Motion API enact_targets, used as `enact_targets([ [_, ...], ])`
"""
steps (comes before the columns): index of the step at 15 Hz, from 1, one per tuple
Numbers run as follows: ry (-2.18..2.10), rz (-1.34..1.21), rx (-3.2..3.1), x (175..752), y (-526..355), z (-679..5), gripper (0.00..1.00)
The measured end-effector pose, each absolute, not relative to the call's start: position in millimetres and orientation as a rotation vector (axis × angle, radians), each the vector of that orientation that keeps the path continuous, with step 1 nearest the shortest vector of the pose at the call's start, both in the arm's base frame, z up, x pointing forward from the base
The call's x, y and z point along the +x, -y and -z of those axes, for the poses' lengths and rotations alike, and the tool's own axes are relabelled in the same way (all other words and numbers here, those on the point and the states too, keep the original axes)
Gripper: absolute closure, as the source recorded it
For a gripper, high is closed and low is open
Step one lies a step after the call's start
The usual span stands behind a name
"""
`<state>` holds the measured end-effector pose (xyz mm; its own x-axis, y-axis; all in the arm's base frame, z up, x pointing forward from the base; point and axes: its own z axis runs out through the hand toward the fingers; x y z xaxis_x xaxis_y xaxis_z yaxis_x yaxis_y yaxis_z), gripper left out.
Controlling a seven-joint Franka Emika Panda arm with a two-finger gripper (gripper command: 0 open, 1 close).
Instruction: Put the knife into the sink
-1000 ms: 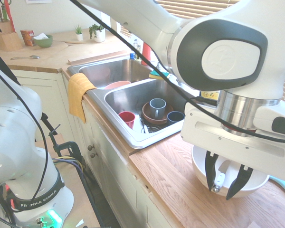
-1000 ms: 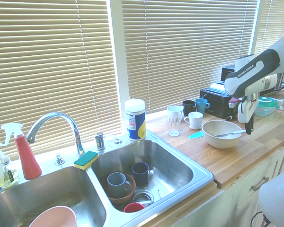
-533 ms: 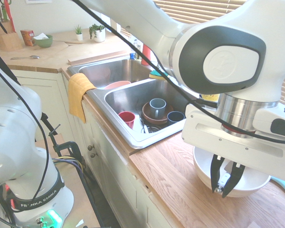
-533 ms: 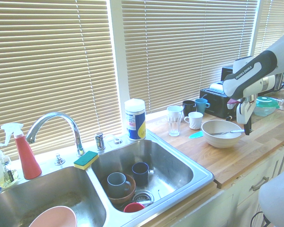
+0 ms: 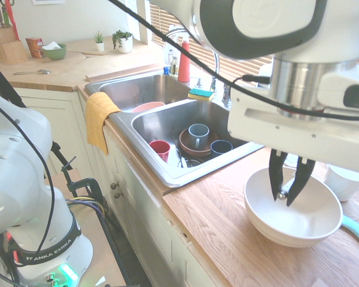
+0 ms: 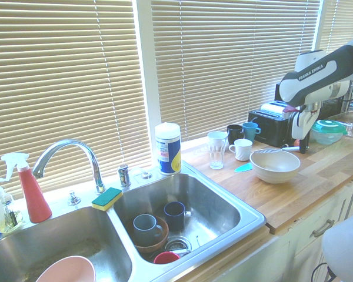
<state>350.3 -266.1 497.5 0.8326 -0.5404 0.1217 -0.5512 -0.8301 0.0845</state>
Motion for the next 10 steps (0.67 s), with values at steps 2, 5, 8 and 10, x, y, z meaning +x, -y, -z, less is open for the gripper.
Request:
enact_targets([
  [2,1.044,-0.184,2.91,363,221,-516,1.0],
  [5,1.285,-0.279,2.902,399,122,-496,1.0],
  [8,1.403,-0.431,2.888,417,29,-467,1.0],
  [10,1.402,-0.455,2.897,420,-19,-452,1.0],
])
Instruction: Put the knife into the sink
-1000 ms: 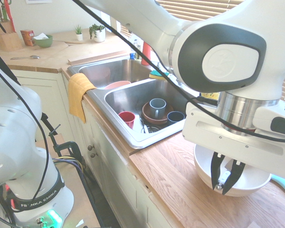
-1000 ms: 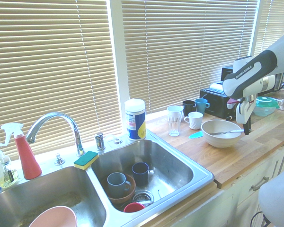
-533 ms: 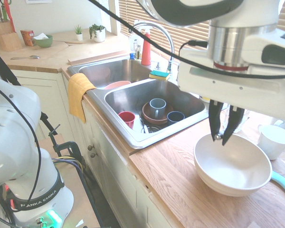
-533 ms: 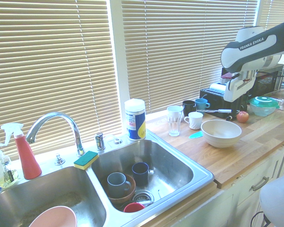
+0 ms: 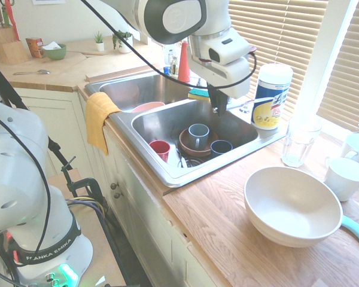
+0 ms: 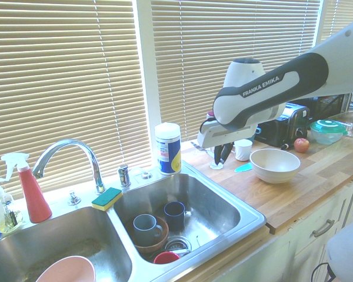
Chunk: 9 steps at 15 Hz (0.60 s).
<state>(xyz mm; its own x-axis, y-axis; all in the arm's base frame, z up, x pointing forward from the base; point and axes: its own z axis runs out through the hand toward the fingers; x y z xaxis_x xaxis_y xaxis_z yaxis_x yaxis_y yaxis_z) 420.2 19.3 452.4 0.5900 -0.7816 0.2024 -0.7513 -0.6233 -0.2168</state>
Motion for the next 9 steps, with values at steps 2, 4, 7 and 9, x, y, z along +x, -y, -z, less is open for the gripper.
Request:
enact_targets([
  [2,-1.299,0.402,-2.712,422,-54,-428,1.0],
  [4,-1.279,0.373,-2.724,425,-85,-399,1.0],
  [7,-1.257,0.343,-2.749,423,-119,-352,1.0],
  [9,-1.244,0.324,-2.772,421,-136,-321,1.0],
])
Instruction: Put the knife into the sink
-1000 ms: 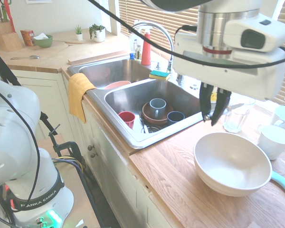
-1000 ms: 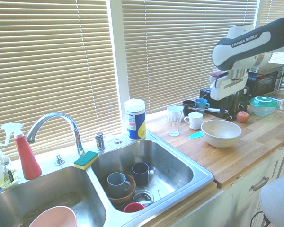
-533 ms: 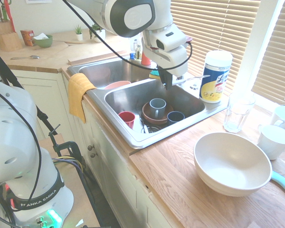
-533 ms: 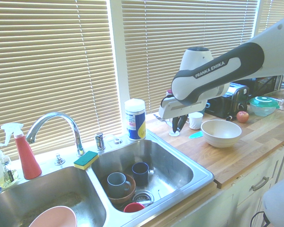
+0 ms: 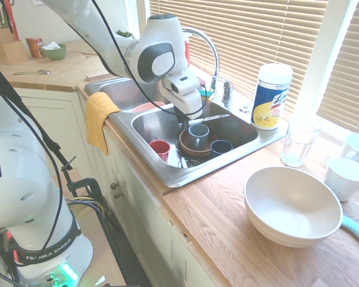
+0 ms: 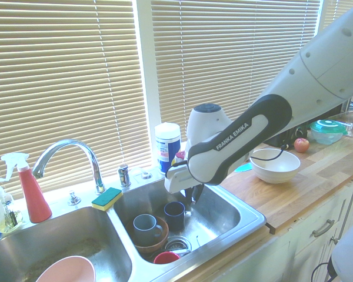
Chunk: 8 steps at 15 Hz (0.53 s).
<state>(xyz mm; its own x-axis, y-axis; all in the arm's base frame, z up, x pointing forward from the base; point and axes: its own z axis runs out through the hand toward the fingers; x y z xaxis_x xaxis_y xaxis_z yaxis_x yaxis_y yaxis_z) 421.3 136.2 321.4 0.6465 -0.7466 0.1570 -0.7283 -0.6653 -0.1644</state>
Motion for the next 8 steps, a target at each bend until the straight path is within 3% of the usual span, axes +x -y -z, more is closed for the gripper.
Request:
enact_targets([
  [8,-1.284,0.229,-2.79,460,-158,-232,1.0],
])
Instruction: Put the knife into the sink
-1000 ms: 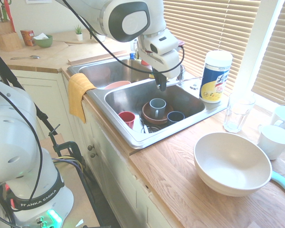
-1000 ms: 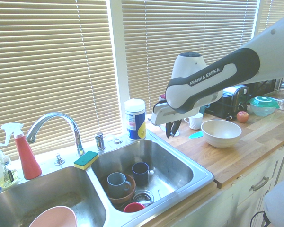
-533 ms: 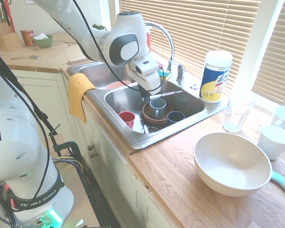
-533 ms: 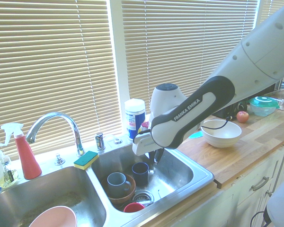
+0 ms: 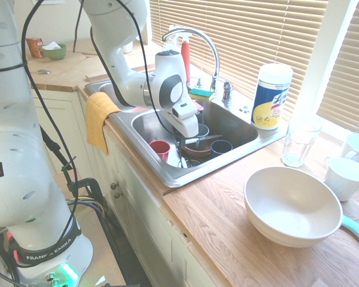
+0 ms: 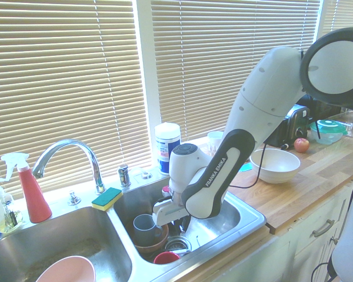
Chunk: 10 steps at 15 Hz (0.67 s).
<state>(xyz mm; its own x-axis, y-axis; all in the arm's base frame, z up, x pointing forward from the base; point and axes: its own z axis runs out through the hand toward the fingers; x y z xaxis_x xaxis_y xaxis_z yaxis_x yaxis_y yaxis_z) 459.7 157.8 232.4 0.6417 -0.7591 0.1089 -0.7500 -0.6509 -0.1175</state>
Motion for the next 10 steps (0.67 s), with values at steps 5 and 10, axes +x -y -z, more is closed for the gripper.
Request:
enact_targets([
  [5,-1.298,0.184,-2.783,473,-158,-205,1.0],
  [10,-1.31,0.174,-2.787,470,-159,-193,0.0],
])
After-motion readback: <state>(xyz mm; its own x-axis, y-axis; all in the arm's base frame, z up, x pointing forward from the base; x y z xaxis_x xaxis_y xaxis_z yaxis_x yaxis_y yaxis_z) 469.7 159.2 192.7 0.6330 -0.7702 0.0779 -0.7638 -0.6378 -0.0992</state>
